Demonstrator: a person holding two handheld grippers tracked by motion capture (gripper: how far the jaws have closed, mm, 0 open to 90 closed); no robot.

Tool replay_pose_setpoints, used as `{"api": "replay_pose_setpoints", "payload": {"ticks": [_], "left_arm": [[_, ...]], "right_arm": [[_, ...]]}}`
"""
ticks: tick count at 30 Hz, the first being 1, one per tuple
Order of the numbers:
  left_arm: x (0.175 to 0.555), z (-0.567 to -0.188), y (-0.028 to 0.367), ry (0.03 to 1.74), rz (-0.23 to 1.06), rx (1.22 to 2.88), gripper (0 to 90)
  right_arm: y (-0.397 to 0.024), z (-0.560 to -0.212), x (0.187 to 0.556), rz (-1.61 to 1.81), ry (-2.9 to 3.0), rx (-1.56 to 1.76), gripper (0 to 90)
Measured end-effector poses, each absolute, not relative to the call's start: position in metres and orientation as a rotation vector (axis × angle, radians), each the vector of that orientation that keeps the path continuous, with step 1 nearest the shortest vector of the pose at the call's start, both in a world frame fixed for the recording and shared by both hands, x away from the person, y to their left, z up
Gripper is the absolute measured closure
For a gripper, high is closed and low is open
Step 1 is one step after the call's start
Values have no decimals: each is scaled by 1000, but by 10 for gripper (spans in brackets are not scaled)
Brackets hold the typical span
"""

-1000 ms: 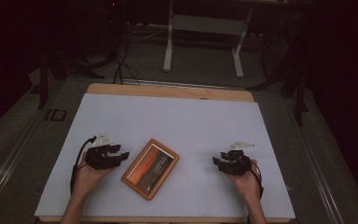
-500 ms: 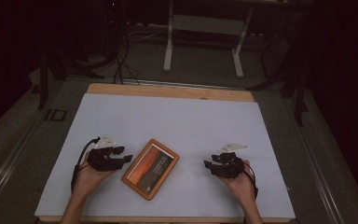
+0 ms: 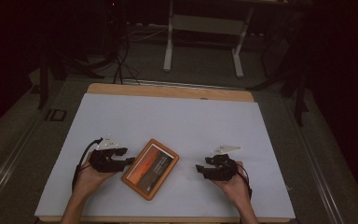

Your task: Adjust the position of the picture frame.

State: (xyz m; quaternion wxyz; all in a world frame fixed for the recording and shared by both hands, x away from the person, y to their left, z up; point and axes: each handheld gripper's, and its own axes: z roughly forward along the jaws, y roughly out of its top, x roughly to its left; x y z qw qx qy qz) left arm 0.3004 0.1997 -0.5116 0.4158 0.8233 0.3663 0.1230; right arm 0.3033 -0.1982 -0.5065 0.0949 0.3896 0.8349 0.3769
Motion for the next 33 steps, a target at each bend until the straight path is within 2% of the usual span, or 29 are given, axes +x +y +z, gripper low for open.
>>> {"api": "replay_pose_setpoints", "payload": {"ticks": [12,20,24,28,33], "left_arm": [[299,-516,186,850,258,2141,454],[301,-520,181,840,162,2153,416],[302,-522,180,834,116,2153,397],[304,-524,179,833,76,2145,373],[307,-527,179,852,6,2138,361]], "right_arm": [[-172,-511,296,1210,2556,1126,361],[-148,-517,292,1278,2615,1115,313],[-135,-519,292,1312,2634,1134,258],[-129,-522,294,1336,2655,1157,253],[-119,-526,297,1375,2693,1210,290]]}}
